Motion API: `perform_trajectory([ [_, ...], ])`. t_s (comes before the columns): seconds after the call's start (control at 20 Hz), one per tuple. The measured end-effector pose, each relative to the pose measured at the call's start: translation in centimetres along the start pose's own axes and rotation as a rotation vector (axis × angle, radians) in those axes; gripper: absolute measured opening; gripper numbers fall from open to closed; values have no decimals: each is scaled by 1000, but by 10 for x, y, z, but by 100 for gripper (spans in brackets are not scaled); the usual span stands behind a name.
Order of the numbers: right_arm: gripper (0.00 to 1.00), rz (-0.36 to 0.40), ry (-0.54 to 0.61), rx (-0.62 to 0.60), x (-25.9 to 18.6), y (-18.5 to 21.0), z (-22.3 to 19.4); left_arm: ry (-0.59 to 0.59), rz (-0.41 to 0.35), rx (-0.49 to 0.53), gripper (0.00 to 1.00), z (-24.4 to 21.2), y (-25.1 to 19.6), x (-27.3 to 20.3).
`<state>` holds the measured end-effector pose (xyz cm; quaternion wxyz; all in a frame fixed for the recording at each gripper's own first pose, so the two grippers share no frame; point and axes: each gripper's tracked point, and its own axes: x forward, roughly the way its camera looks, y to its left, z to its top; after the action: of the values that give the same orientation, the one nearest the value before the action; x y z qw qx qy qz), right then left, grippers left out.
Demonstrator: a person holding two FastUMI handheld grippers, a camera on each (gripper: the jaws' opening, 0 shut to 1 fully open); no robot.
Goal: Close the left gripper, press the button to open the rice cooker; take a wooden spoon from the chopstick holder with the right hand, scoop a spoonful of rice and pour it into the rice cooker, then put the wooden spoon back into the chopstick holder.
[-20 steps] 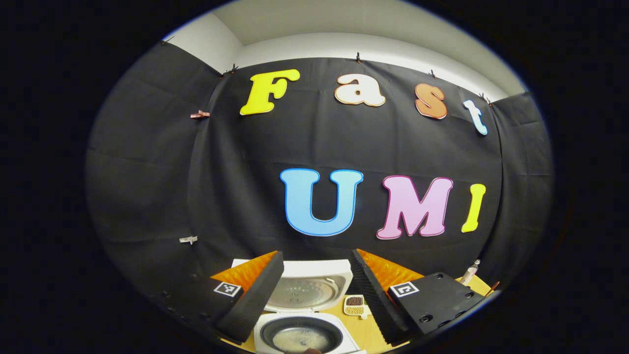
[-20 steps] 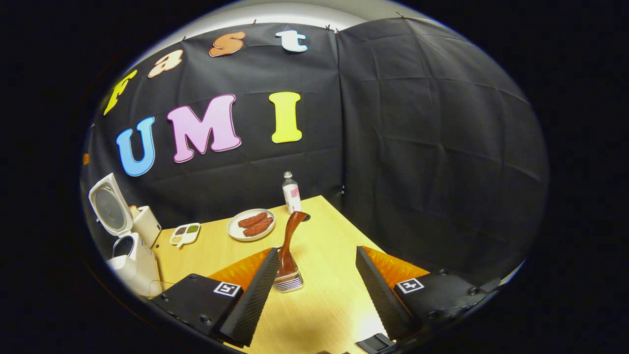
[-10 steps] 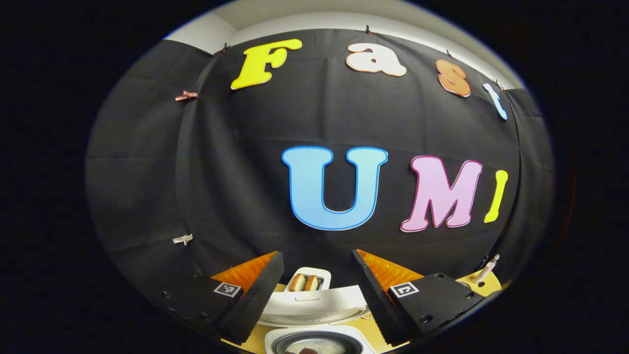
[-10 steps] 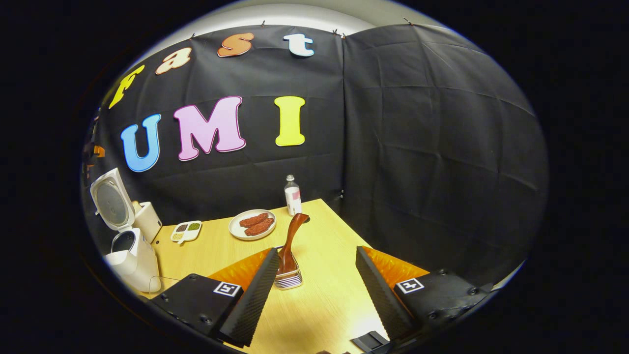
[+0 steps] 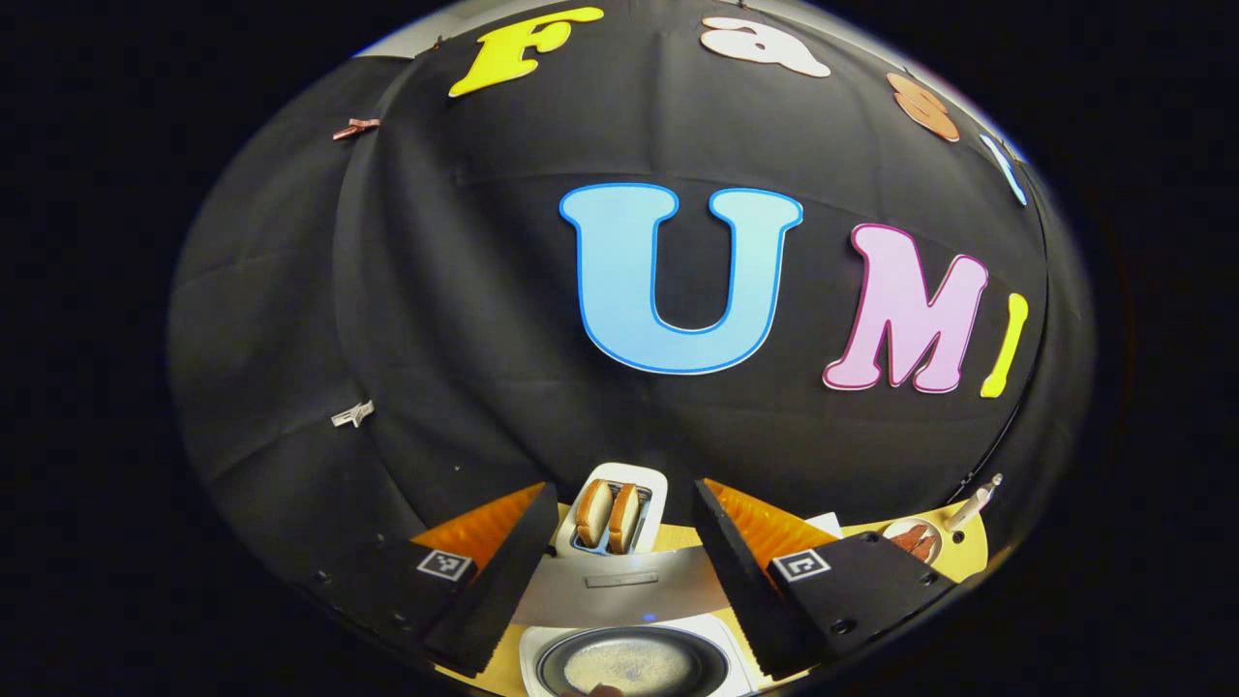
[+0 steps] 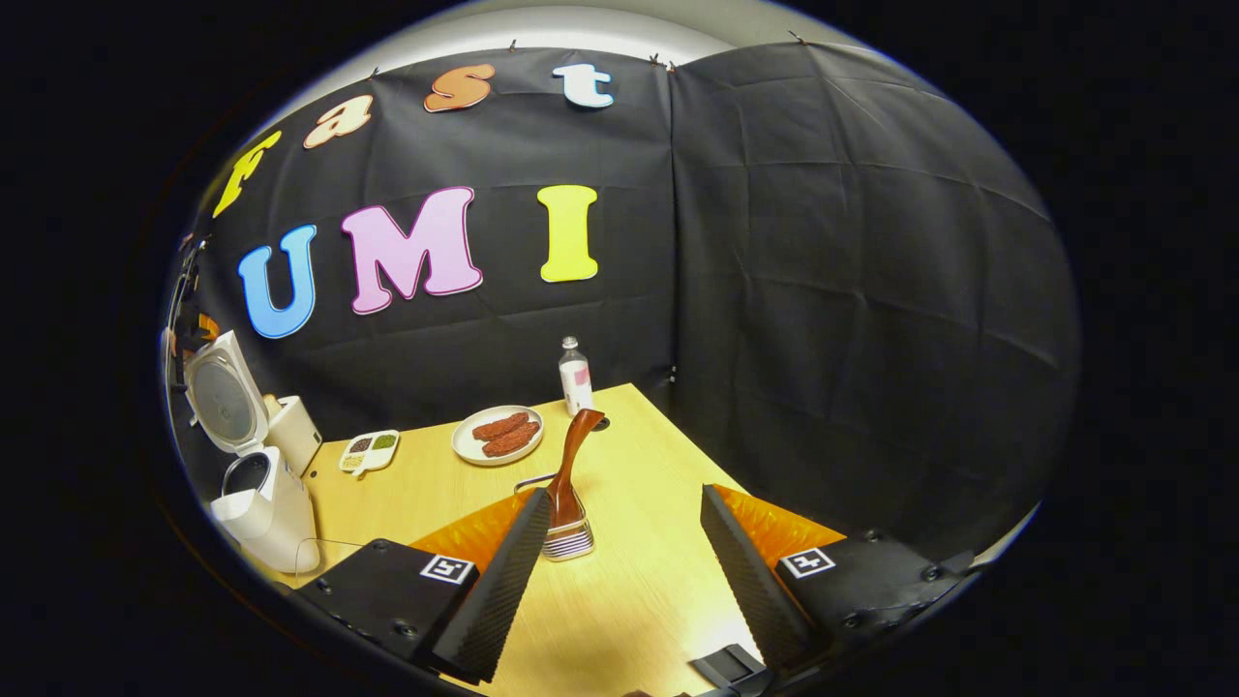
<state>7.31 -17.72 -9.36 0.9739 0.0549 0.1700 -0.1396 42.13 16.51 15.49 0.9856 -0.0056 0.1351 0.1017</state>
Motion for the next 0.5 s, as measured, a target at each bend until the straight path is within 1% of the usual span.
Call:
perform_trajectory([
  [0.05, 99, 10, 6, 4, 1, 3, -3, 6, -3, 2, 97, 0, -1, -6],
  [0.2, 99, 46, 16, 7, 1, 16, -10, 39, -8, -7, 98, -14, -5, -22],
  [0.4, 99, 100, 33, 1, 1, 33, -20, 49, 10, 55, 98, -35, -13, -52],
  [0.5, 99, 124, 40, -9, 0, 38, -24, 64, 7, 67, 98, -53, -17, -66],
])
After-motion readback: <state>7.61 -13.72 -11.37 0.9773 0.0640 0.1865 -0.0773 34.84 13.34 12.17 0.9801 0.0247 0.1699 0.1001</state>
